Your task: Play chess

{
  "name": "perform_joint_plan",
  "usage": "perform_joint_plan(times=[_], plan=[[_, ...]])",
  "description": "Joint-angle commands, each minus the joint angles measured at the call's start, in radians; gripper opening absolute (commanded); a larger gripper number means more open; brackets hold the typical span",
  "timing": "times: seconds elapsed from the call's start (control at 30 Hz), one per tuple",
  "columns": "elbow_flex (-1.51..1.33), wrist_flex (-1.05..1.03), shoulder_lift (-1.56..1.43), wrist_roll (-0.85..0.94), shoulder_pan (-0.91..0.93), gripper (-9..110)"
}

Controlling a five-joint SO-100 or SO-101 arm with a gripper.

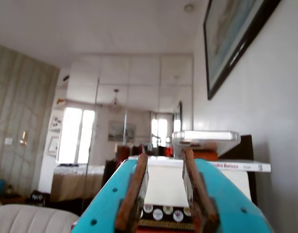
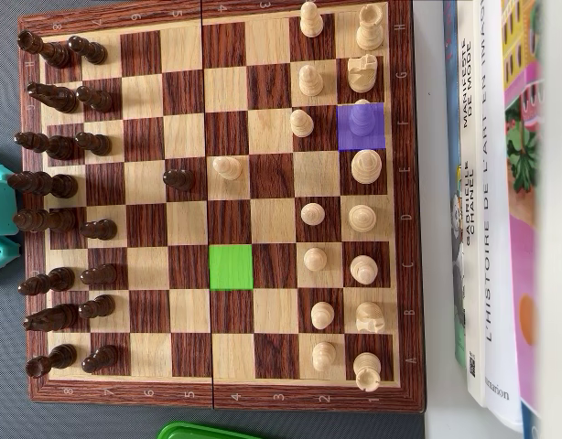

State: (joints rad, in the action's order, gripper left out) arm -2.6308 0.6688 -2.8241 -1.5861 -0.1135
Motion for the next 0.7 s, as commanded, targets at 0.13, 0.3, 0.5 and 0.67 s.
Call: perform_joint_plan(times=[0.13,0.3,0.5,0.67], plan=[[0.077,-0.268,0.06,0.003,-0.021,12],[0.138,-0.506,0.109,0.003,-0.029,12],[0.258,-0.795,0.196,-0.006,-0.035,12],[0.36,-0.989,0.299,-0.008,-0.064,12]])
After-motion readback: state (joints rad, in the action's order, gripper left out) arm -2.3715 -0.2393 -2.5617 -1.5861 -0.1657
